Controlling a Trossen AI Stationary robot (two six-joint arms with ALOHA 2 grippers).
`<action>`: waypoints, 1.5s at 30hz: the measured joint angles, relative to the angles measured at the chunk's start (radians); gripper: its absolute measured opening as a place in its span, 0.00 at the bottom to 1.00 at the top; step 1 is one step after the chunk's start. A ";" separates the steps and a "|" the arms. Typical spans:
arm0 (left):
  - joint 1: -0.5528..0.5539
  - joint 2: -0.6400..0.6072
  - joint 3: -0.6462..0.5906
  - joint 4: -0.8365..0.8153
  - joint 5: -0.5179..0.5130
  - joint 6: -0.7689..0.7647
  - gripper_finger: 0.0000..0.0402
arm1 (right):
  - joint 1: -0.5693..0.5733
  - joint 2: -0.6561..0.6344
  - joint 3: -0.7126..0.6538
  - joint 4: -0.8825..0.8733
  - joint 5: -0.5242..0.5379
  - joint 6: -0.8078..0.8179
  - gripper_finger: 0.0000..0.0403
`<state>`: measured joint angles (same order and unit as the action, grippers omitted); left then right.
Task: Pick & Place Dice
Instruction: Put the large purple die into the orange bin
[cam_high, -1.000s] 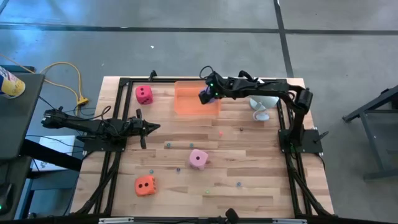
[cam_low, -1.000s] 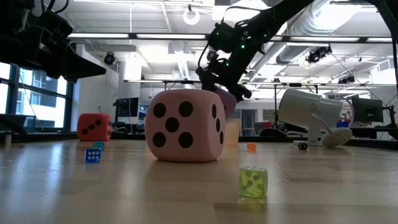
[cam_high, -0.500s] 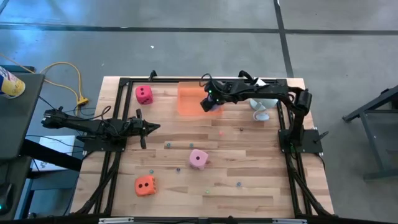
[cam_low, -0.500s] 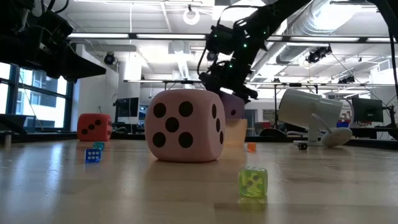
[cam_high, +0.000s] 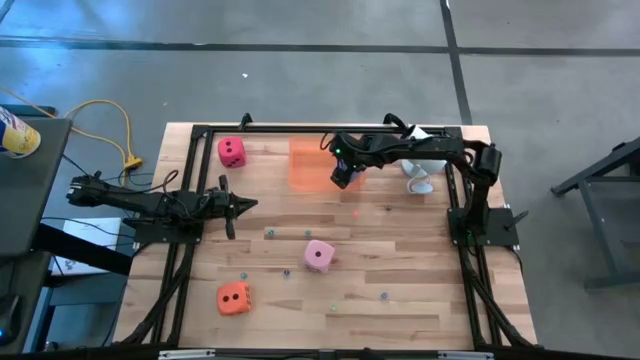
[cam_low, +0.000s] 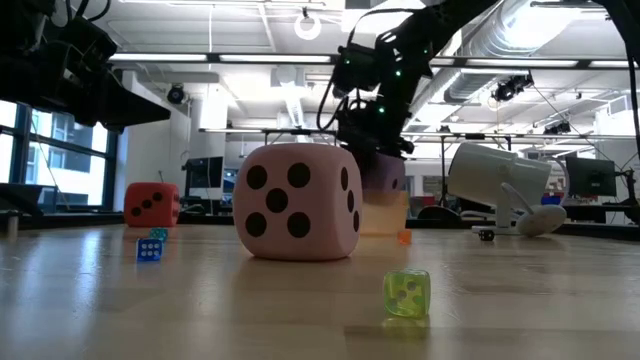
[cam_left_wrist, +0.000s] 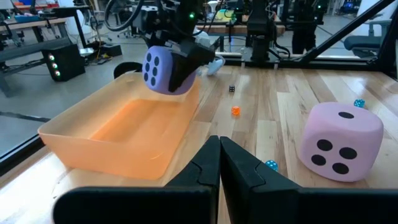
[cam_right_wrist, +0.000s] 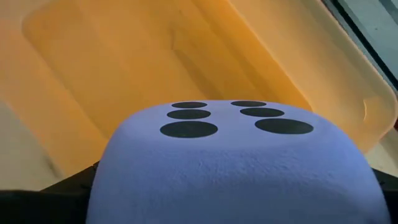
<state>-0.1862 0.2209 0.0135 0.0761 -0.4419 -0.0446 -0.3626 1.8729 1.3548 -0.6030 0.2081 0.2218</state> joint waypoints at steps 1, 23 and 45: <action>0.000 0.000 0.000 0.000 0.000 0.000 0.00 | 0.000 0.000 0.000 -0.004 -0.002 -0.012 0.87; 0.000 0.000 0.000 0.000 0.000 0.000 0.00 | -0.006 0.000 0.000 -0.033 -0.042 0.466 0.87; 0.000 0.000 0.000 0.000 0.000 0.000 0.00 | -0.017 0.000 0.000 -0.001 -0.099 0.454 0.94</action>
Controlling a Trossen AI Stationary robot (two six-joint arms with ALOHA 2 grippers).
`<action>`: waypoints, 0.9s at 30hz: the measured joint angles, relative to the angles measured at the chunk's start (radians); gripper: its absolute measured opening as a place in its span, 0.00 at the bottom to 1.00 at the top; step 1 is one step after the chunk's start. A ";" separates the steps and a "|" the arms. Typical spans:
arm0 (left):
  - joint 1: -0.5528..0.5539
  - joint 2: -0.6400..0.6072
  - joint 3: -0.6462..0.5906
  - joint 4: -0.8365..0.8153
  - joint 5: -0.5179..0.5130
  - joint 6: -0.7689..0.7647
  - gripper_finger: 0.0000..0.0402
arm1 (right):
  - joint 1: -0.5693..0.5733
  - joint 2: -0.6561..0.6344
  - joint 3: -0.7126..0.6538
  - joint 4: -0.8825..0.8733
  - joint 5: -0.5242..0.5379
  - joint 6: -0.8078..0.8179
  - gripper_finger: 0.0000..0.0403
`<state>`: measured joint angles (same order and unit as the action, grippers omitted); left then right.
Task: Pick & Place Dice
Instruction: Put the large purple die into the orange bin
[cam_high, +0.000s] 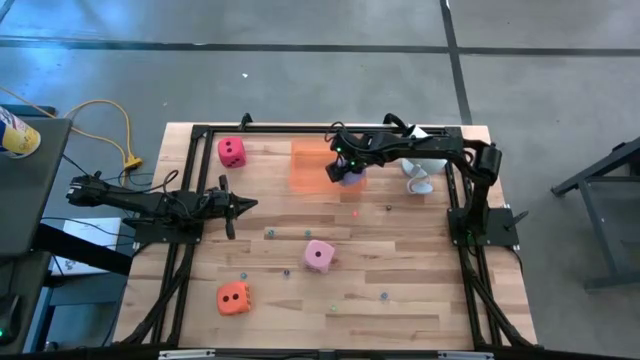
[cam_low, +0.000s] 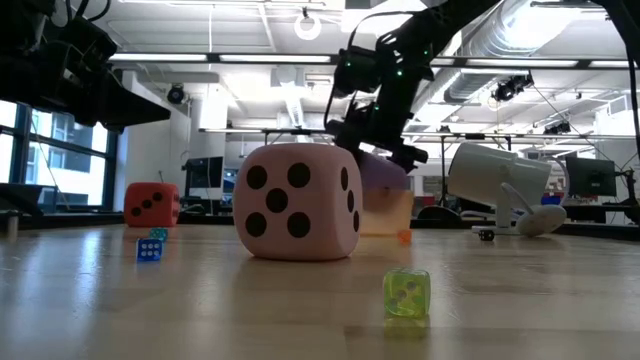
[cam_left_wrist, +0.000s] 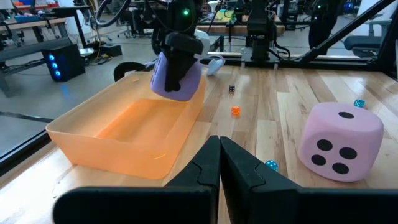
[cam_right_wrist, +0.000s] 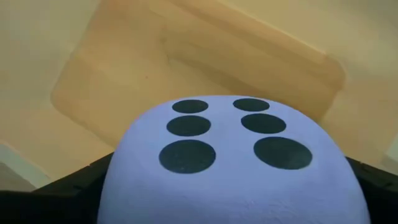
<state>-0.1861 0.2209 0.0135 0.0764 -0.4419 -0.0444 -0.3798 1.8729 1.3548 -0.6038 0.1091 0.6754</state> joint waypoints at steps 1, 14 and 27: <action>0.000 0.000 0.000 0.000 0.000 0.000 0.00 | 0.000 0.000 0.000 0.004 0.000 0.000 0.93; 0.000 0.000 0.000 0.000 0.000 0.000 0.00 | 0.003 0.000 0.000 0.033 -0.058 0.001 0.98; 0.000 0.000 0.000 0.000 0.000 0.000 0.00 | 0.016 0.000 0.000 0.034 -0.036 -0.018 0.98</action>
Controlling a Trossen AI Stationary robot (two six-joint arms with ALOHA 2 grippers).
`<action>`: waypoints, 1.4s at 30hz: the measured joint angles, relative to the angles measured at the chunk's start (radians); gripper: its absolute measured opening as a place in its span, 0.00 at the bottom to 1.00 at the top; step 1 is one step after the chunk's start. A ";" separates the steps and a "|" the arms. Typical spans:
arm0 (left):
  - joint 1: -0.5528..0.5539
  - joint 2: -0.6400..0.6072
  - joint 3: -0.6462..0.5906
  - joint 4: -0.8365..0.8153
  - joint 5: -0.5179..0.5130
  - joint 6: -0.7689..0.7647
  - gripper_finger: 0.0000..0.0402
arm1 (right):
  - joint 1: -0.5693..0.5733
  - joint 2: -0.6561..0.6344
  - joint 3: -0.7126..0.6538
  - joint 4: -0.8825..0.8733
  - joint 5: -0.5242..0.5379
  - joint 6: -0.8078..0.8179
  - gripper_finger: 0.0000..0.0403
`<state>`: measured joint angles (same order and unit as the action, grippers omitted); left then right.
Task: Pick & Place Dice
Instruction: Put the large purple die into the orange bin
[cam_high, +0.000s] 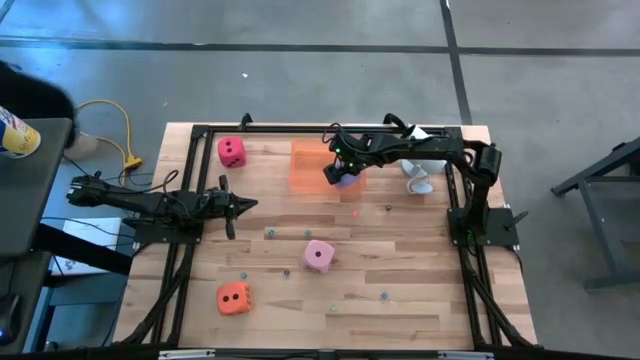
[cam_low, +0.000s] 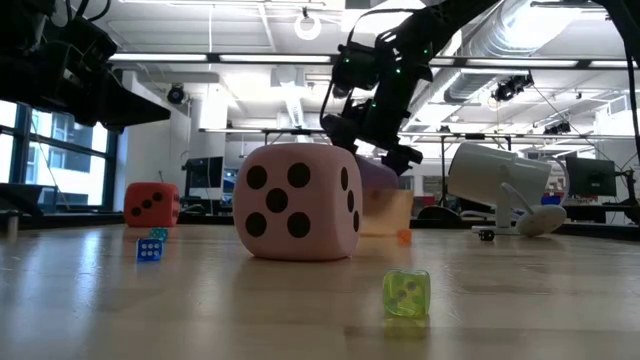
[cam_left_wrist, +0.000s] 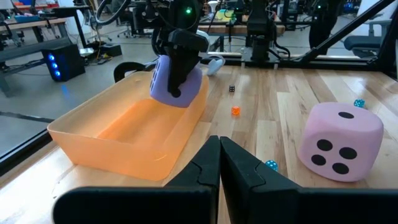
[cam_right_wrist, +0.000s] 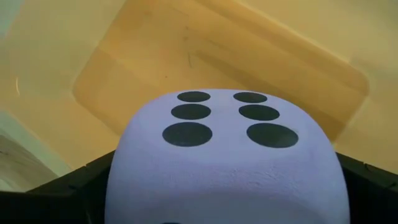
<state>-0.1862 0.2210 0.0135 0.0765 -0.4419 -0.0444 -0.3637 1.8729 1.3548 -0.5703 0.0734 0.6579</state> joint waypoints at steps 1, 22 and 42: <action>0.000 0.000 0.000 0.000 0.000 0.000 0.00 | 0.000 0.000 0.000 0.000 0.003 0.000 0.98; 0.000 0.000 0.000 0.000 0.000 0.000 0.00 | 0.011 0.000 0.000 -0.001 0.002 -0.060 0.98; 0.000 0.000 0.000 0.000 0.000 0.000 0.00 | 0.065 -0.014 0.001 0.018 0.127 -0.088 0.98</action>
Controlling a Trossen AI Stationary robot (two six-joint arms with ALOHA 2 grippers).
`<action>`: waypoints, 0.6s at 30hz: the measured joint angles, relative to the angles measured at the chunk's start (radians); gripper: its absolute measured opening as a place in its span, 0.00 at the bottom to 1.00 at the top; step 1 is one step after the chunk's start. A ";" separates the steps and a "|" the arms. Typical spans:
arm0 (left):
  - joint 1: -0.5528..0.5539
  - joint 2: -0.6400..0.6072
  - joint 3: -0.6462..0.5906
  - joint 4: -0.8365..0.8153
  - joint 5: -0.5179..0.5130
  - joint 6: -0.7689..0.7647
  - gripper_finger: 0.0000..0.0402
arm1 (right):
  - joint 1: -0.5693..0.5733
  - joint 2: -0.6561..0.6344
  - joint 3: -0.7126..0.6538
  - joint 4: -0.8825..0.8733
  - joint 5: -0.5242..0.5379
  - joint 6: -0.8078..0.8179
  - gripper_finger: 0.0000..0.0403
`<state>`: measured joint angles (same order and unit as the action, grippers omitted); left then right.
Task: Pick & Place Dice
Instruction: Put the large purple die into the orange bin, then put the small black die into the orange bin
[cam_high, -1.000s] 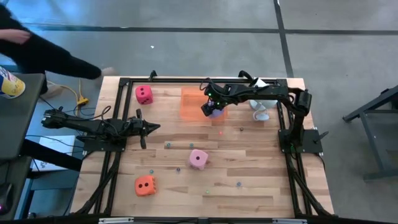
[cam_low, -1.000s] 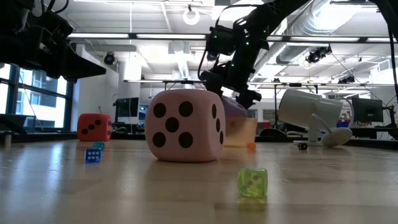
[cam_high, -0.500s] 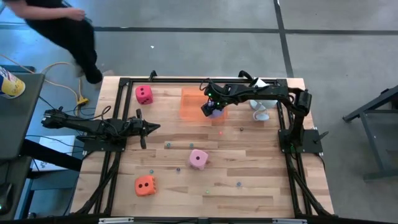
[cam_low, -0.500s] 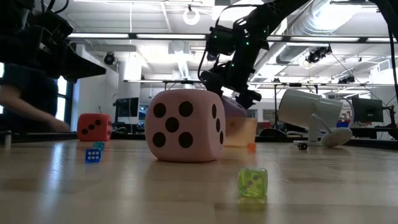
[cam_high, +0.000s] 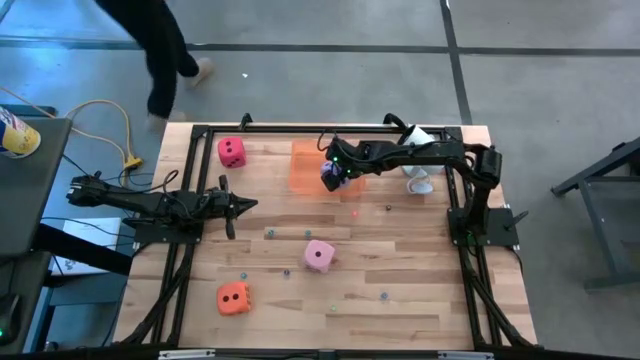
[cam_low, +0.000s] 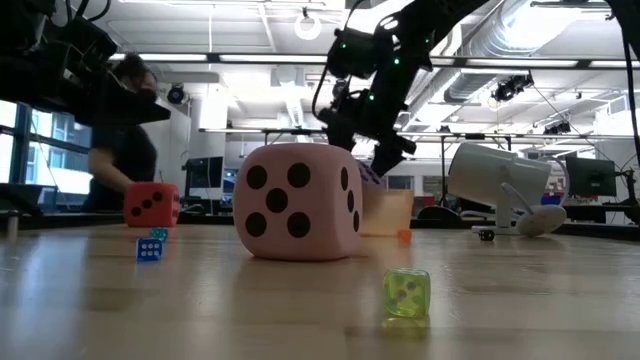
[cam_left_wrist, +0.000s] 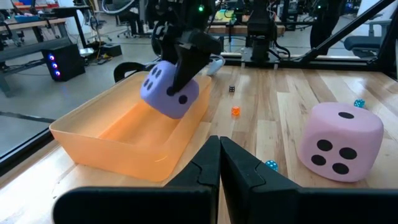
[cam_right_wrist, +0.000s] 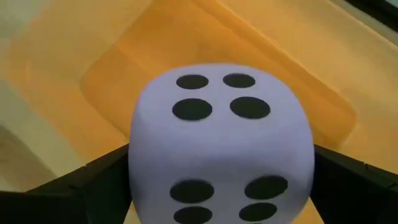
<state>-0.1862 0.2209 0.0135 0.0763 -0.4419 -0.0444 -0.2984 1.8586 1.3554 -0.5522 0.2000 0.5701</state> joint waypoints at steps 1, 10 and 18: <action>0.000 0.000 0.000 0.000 0.000 0.000 0.00 | 0.005 0.001 -0.001 -0.004 0.010 0.002 0.98; 0.000 0.000 0.000 0.000 0.000 0.000 0.00 | 0.012 -0.001 0.000 -0.018 0.082 -0.006 0.98; 0.000 0.000 0.000 0.000 0.000 0.000 0.00 | 0.049 -0.050 -0.001 -0.022 0.209 -0.026 0.98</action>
<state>-0.1862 0.2209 0.0135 0.0764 -0.4419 -0.0446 -0.2497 1.8085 1.3542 -0.5738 0.4091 0.5438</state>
